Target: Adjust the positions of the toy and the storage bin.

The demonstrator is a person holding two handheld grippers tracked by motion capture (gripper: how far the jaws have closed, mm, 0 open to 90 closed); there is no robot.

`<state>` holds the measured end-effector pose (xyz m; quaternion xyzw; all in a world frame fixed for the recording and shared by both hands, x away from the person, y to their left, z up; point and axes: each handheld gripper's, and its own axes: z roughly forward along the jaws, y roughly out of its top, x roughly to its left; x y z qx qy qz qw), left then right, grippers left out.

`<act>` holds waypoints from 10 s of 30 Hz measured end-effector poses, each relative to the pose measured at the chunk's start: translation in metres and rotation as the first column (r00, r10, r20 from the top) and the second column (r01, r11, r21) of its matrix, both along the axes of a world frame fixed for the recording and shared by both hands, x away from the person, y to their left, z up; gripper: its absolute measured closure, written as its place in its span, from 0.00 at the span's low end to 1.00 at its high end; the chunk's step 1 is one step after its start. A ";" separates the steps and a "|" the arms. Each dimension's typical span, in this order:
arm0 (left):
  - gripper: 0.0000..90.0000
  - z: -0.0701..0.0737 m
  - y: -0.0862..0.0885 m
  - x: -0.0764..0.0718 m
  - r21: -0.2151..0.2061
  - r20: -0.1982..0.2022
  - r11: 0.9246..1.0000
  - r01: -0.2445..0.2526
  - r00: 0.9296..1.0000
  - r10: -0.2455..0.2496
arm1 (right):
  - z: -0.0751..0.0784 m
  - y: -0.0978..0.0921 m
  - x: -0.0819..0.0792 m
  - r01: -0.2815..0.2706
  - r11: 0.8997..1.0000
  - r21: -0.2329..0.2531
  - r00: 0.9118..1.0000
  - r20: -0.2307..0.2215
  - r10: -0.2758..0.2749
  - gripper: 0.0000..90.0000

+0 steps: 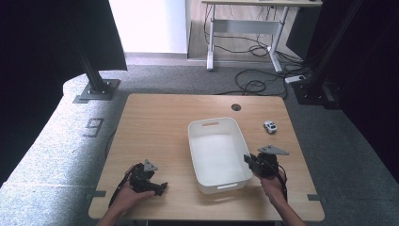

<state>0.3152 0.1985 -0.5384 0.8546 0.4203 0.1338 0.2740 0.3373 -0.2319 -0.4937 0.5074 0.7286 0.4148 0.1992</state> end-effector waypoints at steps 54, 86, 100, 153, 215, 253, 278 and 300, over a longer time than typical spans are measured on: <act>0.06 0.000 0.000 0.000 -0.002 0.000 1.000 0.001 1.000 -0.001 | 0.000 0.022 0.024 -0.023 1.000 0.005 1.000 0.005 0.023 0.86; 0.06 0.000 0.000 -0.001 -0.002 -0.001 1.000 0.002 1.000 -0.002 | 0.001 0.039 0.031 -0.039 0.999 -0.015 0.999 0.009 0.039 0.85; 0.06 0.000 0.000 -0.001 -0.001 -0.001 1.000 0.003 1.000 -0.003 | 0.001 0.041 0.032 -0.035 0.999 -0.019 0.999 0.009 0.036 0.86; 0.05 0.000 0.001 -0.001 0.000 -0.003 1.000 0.003 1.000 -0.003 | 0.018 0.004 0.039 -0.055 0.996 0.071 0.994 0.096 0.048 0.41; 0.03 -0.001 -0.001 0.001 -0.005 0.002 1.000 -0.006 1.000 0.006 | -0.013 -0.076 0.090 0.091 0.989 -0.117 0.994 0.078 -0.083 0.41; 0.02 -0.003 -0.002 0.002 -0.014 0.012 1.000 -0.007 1.000 0.008 | -0.010 -0.097 0.118 0.132 0.981 -0.142 0.991 0.043 -0.127 0.42; 0.01 -0.003 -0.003 0.004 -0.017 0.016 1.000 -0.002 1.000 0.002 | -0.031 -0.104 0.149 0.173 0.973 -0.153 0.985 0.015 -0.172 0.41; 0.01 -0.004 -0.003 0.003 -0.022 0.022 1.000 -0.015 1.000 0.015 | -0.039 -0.119 0.172 0.212 0.966 -0.147 0.975 -0.037 -0.219 0.36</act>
